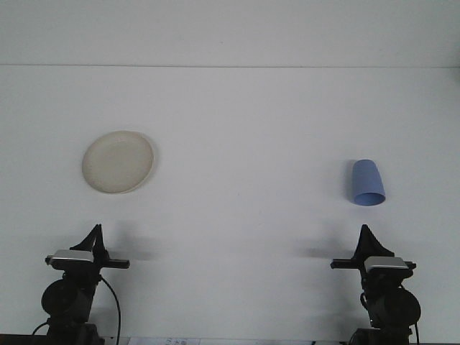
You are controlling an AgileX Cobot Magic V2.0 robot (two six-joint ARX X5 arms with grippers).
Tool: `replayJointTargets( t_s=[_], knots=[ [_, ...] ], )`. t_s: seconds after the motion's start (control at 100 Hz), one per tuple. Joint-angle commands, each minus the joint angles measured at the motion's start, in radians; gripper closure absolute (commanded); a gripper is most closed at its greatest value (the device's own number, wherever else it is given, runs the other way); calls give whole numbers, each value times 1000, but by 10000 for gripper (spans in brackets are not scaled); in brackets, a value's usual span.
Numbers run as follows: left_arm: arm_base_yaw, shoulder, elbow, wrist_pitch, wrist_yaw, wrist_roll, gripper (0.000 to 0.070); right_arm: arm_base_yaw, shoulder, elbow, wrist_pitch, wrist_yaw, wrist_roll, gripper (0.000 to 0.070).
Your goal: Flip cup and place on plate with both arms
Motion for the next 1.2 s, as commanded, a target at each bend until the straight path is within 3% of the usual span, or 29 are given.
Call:
replayJointTargets(
  t_s=[0.0,0.18,0.26,0.36,0.41,0.5,0.54,0.69,0.84,0.96,1.19],
  knots=[
    [2,-2,-19,11,-2,-9,687,1,-3,-2,16,-1,117,694],
    [2,-2,-19,11,-2,-9,687,1,0,67,37,23,251,698],
    [2,-2,-19,11,-2,-9,687,1,44,177,-27,103,230,699],
    [2,-2,-19,11,-2,-9,687,1,150,349,-127,166,120,682],
    [2,-2,-19,11,-2,-9,687,1,215,430,-171,181,56,580],
    [2,-2,-19,11,-2,-9,687,1,330,553,-242,212,-22,239],
    [2,-2,-19,11,-2,-9,687,1,376,594,-273,232,-50,179],
    [2,-2,-19,11,-2,-9,687,-1,489,653,-322,270,-178,179],
    [2,-2,-19,11,-2,-9,687,-24,561,644,-356,266,-243,179],
    [2,-2,-19,11,-2,-9,687,-60,624,608,-341,220,-306,179],
    [2,-2,-19,11,-2,-9,687,-163,773,541,-248,112,-301,180]
  ],
)
